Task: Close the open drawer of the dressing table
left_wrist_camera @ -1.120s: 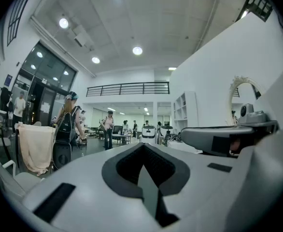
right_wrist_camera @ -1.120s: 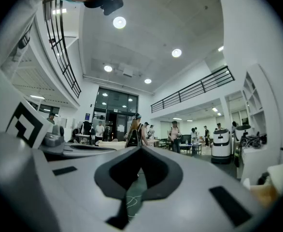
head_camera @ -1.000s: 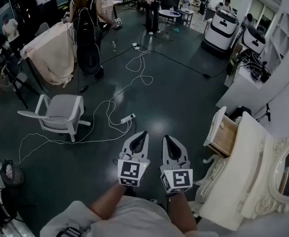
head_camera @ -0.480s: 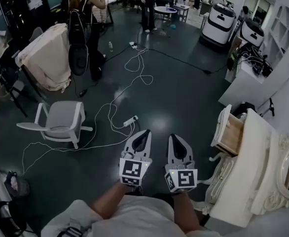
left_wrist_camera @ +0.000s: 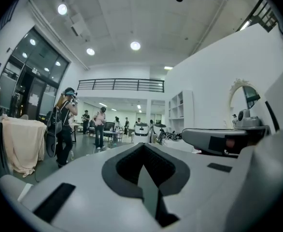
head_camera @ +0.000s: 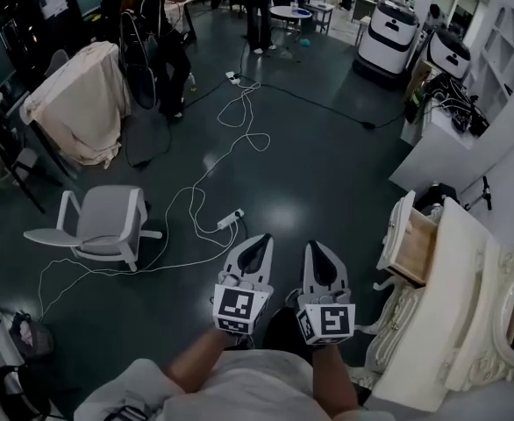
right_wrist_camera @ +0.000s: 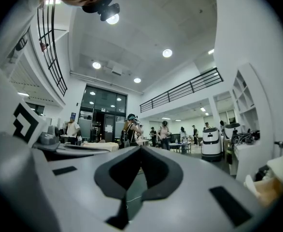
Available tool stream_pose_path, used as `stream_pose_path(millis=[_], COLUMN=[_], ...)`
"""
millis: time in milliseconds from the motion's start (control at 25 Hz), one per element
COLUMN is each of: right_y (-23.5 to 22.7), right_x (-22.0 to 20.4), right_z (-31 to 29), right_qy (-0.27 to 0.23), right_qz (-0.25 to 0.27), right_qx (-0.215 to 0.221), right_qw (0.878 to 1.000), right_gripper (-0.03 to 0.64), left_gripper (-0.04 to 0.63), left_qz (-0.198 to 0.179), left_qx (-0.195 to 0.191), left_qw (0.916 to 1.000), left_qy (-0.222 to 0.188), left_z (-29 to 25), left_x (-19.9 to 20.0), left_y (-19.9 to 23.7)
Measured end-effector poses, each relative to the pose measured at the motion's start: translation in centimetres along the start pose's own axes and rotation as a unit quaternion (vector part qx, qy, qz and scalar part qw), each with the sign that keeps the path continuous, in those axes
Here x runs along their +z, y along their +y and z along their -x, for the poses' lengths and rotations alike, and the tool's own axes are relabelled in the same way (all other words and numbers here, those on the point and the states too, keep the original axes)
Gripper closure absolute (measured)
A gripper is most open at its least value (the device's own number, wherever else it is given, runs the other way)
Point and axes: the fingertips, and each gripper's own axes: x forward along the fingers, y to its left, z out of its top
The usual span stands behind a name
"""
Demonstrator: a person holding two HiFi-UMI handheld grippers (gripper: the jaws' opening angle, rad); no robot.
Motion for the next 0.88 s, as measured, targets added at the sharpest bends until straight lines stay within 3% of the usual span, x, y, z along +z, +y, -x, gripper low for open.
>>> stream_pose_path(millis=[360,880], right_y=[-8.2,-22.8], right_x=[-0.1,-0.4], right_z=[-7.6,-14.8], right_qy=[-0.012,0.000], right_qz=[-0.011,-0.021], right_qx=[0.020,0.008], right_qw=[1.000,1.000], right_gripper=[0.601,0.601], left_gripper=[0.591,0.591], left_qz=[-0.010,-0.019], left_qx=[0.016,-0.004], left_qw=[0.9998,0.9996], left_qy=[-0.002,0.021], left_z=[-11.2,-27.1], left_x=[0.9,1.0], left_y=[0.7,-3.6])
